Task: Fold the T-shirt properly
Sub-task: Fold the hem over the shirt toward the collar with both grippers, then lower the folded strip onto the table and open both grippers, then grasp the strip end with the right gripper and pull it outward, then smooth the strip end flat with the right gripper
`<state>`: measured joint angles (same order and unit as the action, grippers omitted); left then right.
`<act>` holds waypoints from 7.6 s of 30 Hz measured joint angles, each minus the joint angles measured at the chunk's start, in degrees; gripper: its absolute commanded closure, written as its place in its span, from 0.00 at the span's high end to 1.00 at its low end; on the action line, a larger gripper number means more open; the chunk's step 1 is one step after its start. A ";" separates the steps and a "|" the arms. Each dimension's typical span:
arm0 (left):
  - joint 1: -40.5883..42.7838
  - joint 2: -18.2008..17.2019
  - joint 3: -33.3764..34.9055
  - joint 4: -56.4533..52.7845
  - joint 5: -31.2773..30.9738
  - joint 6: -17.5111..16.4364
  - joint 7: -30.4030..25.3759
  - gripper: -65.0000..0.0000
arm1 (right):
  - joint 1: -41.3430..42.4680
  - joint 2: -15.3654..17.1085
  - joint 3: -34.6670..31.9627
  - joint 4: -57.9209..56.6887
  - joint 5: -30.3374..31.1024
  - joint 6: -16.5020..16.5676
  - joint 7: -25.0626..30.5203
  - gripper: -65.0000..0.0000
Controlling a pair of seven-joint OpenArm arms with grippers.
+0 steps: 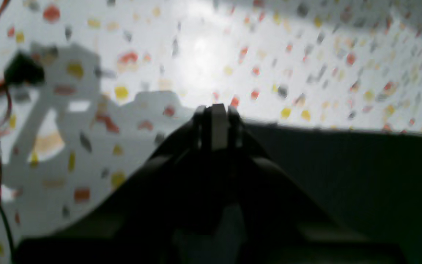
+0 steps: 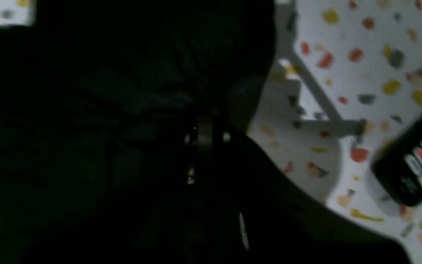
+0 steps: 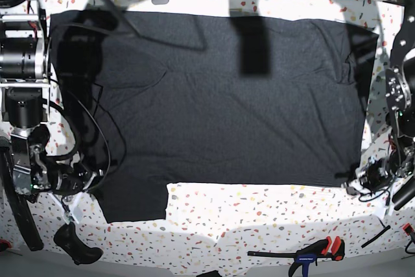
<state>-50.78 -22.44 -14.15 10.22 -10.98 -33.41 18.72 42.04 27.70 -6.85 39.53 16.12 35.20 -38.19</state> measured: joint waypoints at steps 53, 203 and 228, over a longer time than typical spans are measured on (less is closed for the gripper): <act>44.94 -6.95 0.33 80.15 -26.97 8.61 42.56 0.00 | -42.88 1.66 28.33 58.45 5.07 4.70 -13.60 0.00; 52.65 4.63 0.31 82.51 -22.43 7.74 34.38 0.46 | -19.39 -3.10 26.16 18.51 10.51 4.07 -16.76 0.00; 52.68 4.66 0.31 82.51 -22.40 7.74 34.36 0.46 | -45.55 -2.75 25.88 68.81 30.12 4.52 -27.30 0.00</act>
<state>1.89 -17.78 -13.85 92.73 -33.39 -25.67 53.08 -3.51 24.95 19.03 108.33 46.24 39.72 -65.49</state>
